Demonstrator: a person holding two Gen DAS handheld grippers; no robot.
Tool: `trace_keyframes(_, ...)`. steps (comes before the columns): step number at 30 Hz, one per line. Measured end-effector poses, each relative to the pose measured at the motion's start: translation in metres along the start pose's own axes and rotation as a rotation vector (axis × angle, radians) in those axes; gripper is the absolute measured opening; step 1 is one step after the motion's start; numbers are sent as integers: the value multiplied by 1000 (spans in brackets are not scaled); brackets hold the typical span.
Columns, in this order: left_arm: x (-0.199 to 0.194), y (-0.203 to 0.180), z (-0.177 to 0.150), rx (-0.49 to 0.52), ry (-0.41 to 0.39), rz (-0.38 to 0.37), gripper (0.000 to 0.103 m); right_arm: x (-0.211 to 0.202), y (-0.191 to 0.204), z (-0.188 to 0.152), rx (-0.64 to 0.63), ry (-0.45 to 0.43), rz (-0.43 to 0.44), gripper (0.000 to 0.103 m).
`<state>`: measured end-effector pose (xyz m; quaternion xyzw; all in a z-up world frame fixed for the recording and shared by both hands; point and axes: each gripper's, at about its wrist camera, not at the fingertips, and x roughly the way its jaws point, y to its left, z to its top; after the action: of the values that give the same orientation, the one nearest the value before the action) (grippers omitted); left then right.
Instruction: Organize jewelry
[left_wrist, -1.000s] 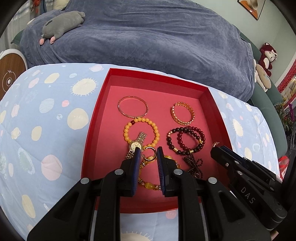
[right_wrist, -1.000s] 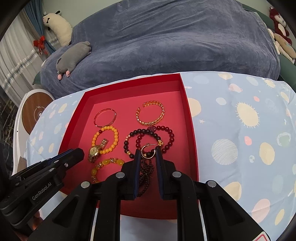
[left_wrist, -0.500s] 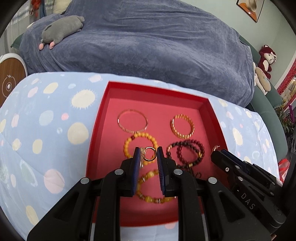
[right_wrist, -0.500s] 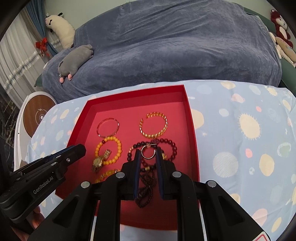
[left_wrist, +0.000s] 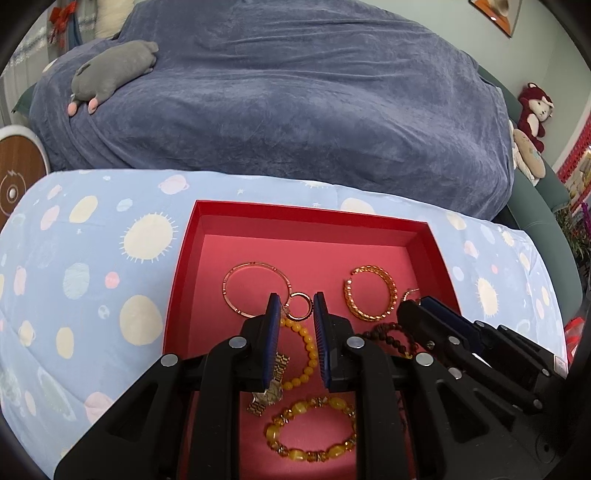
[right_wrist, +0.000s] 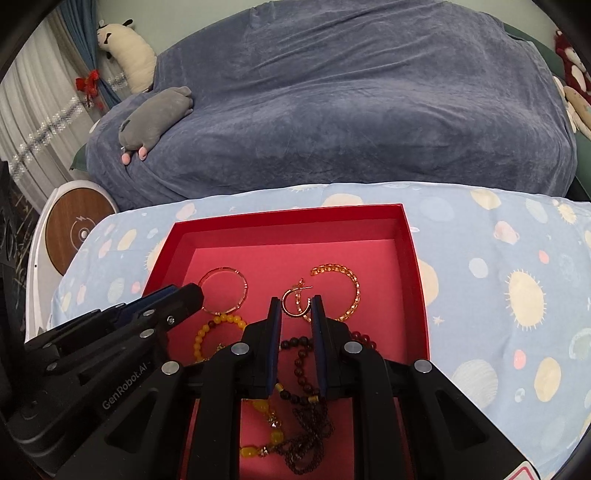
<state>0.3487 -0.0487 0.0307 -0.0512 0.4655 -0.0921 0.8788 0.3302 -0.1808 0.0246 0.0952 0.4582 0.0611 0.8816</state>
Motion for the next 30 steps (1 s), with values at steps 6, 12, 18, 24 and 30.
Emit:
trace_keyframes(6,12,1,-3,5,19,11,18,10,-2,0,5,15,0,15)
trace_keyframes(12,19,4,-4,-5,33,18,18,17,-1,1,0,28,-6,15)
trace_keyframes(18,21,5,-4,-10,33,32,23,18,-1,1,2,34,-9,18)
trace_keyframes(24,15,4,-7,-12,30,52,33,13,-1,-1,11,33,-18,19)
trace_keyframes(30,-2,1,-11,-6,19,55,34,-4,0,-6,21,27,-23,21)
